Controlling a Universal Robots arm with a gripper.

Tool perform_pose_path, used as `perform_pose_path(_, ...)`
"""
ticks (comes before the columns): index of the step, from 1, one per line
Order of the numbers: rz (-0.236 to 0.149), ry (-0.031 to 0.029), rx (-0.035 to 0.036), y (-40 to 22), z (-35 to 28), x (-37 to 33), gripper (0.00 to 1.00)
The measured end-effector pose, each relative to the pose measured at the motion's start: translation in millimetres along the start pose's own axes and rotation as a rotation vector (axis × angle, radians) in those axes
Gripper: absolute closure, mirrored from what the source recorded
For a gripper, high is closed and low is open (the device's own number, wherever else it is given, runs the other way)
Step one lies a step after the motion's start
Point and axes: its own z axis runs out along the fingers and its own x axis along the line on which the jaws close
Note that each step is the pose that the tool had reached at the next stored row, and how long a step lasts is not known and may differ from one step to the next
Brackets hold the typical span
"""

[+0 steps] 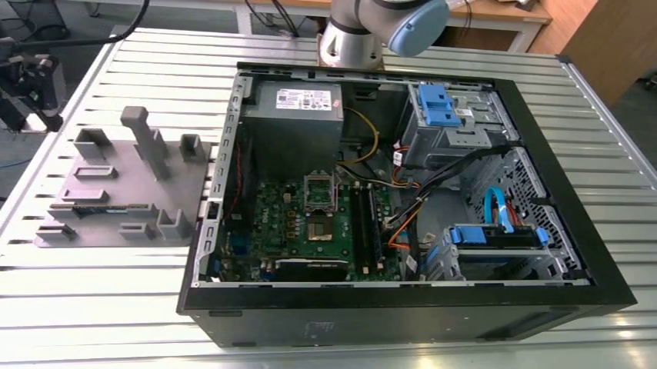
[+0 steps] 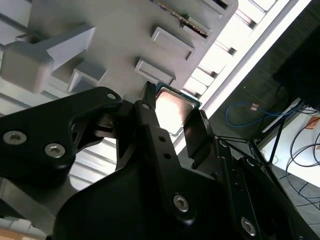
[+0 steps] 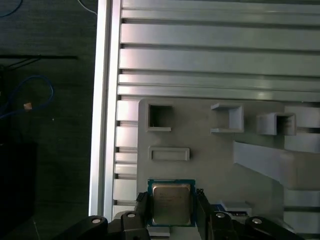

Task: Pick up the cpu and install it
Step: 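Pick up the cpu and move it towards the insertion slot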

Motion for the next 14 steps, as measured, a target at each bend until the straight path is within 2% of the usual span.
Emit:
perform_pose_path(11, 0.000, -0.0001, 0.0000, 1.8, -49.8, 0.3, 0.53)
perform_pose_path(13, 0.000, -0.0001, -0.0001, 2.0, -56.2, 0.4, 0.53)
perform_pose_path(14, 0.000, 0.0000, 0.0000, 2.0, -57.1, 0.4, 0.53)
